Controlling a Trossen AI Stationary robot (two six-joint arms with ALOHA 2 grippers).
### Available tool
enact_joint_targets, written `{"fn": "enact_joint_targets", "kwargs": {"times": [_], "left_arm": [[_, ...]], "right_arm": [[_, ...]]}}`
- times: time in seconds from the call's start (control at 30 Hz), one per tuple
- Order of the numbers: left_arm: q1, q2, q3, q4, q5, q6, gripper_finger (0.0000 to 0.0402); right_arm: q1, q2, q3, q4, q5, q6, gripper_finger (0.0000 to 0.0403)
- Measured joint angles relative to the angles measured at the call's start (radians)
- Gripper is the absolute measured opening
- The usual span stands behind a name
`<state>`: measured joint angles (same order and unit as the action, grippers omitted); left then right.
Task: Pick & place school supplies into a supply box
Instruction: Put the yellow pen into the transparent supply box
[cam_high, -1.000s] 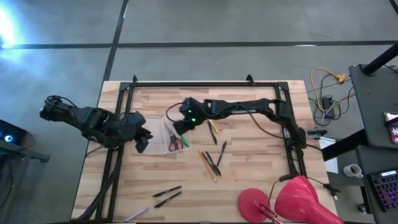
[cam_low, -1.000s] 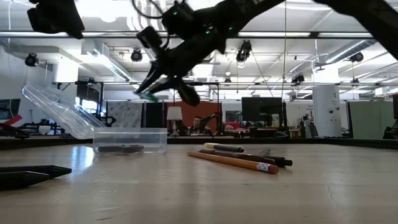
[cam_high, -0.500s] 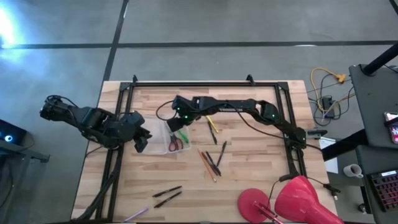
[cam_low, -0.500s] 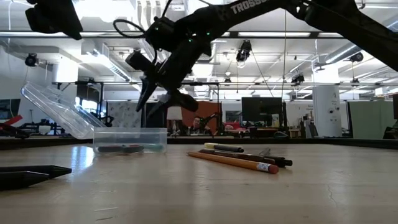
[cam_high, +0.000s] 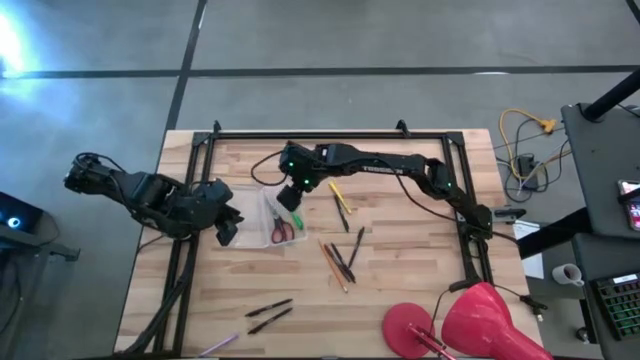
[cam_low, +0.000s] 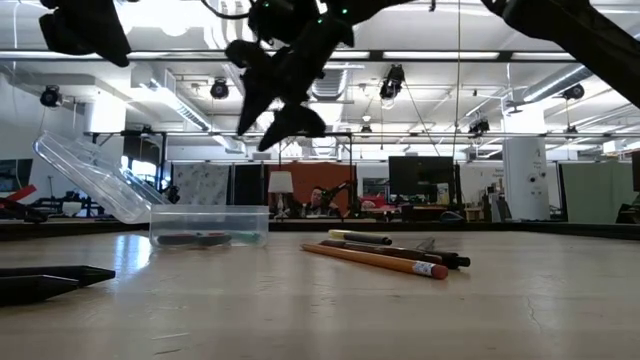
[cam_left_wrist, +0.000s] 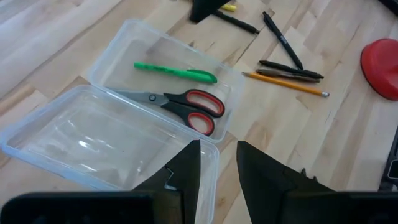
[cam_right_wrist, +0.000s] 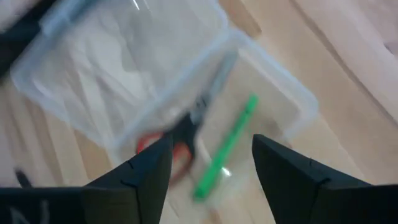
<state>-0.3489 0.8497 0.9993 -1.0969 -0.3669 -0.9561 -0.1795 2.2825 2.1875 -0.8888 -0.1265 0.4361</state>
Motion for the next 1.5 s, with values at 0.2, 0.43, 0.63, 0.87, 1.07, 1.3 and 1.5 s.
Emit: {"fn": "enact_joint_targets", "kwargs": {"times": [0.2,0.43,0.63,0.87,1.07,1.3,1.5], "left_arm": [[-0.023,0.035,-0.011,0.001,0.000,-0.008,0.0089],[-0.035,0.099,-0.085,0.002,0.024,-0.079,0.0089],[-0.039,0.136,-0.150,0.026,0.075,-0.145,0.0089],[-0.078,0.143,-0.225,0.209,0.166,-0.041,0.0089],[-0.159,0.158,-0.336,0.559,0.255,0.195,0.0089],[-0.209,0.260,-0.364,0.590,0.289,0.204,0.0089],[-0.216,0.327,-0.279,0.571,0.289,0.188,0.0089]], "right_arm": [[0.008,-0.049,-0.003,-0.208,0.110,-0.108,0.0214],[0.017,-0.115,-0.062,-0.289,0.131,-0.168,0.0214],[0.030,-0.215,-0.235,-0.288,0.131,-0.183,0.0214],[0.083,-0.427,-0.562,-0.182,0.132,-0.198,0.0214],[0.149,-0.588,-0.797,-0.080,0.130,-0.193,0.0214],[0.224,-0.622,-0.952,-0.005,0.141,-0.066,0.0214],[0.176,-0.552,-0.967,0.086,0.309,0.235,0.0214]]}}
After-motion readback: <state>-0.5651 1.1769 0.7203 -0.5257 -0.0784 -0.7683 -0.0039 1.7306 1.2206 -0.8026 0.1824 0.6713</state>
